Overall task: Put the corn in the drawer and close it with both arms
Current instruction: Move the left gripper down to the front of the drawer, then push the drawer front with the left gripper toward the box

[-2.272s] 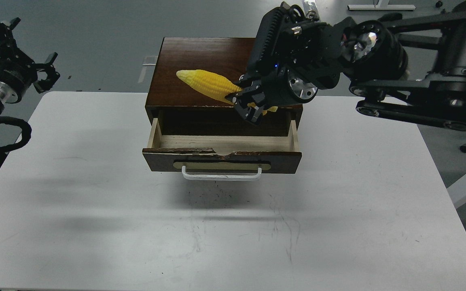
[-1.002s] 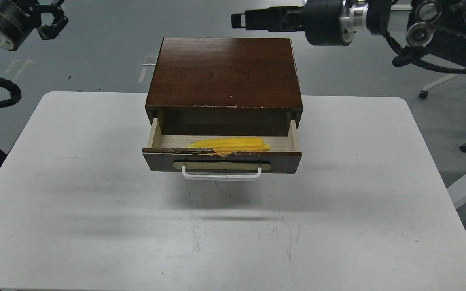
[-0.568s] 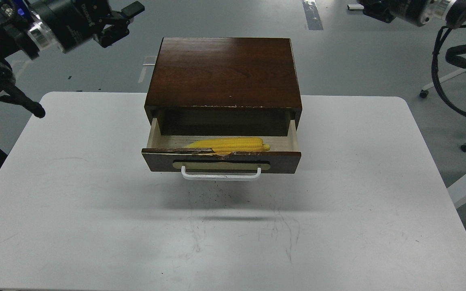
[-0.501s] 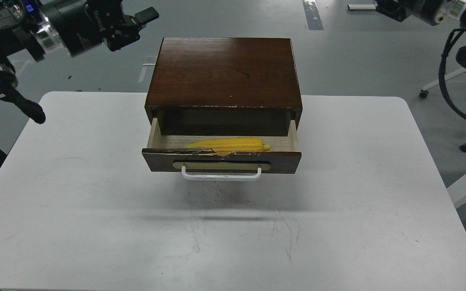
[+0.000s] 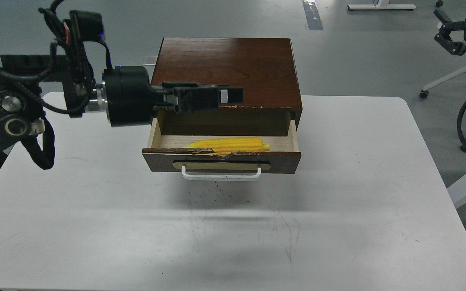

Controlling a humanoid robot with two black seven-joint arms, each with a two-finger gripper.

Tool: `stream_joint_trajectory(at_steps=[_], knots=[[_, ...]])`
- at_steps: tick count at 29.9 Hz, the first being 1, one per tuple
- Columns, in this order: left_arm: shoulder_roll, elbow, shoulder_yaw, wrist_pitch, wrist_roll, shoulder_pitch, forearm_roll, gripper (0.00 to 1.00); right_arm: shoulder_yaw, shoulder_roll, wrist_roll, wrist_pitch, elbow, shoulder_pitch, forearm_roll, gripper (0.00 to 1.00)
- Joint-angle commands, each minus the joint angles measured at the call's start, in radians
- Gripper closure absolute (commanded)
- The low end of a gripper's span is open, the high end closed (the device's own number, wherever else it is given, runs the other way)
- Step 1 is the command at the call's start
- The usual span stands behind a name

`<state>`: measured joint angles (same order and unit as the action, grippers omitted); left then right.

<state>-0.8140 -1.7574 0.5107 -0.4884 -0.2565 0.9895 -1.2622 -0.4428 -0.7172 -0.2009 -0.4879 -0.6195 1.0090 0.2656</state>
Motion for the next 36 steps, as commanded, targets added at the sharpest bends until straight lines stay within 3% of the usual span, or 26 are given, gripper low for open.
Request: stream_joint_trajectory(at_steps=[1, 12, 17, 36], knots=[[0.03, -0.007, -0.034, 0.0, -0.001, -0.025, -0.098, 1.0, -0.083, 0.013, -0.002, -0.001, -0.008, -0.055, 0.02, 0.0], [0.027, -0.007, -0.05, 0.0, -0.001, -0.201, -0.272, 1.0, -0.159, 0.015, -0.002, -0.001, 0.007, -0.07, 0.018, 0.0], [0.038, 0.004, -0.061, 0.0, 0.0, -0.256, -0.514, 1.0, -0.159, 0.015, -0.006, -0.001, 0.006, -0.07, 0.018, 0.0], [0.058, 0.052, -0.078, 0.0, -0.001, -0.261, -0.618, 1.0, -0.165, 0.015, -0.008, -0.001, 0.007, -0.07, 0.015, 0.0]])
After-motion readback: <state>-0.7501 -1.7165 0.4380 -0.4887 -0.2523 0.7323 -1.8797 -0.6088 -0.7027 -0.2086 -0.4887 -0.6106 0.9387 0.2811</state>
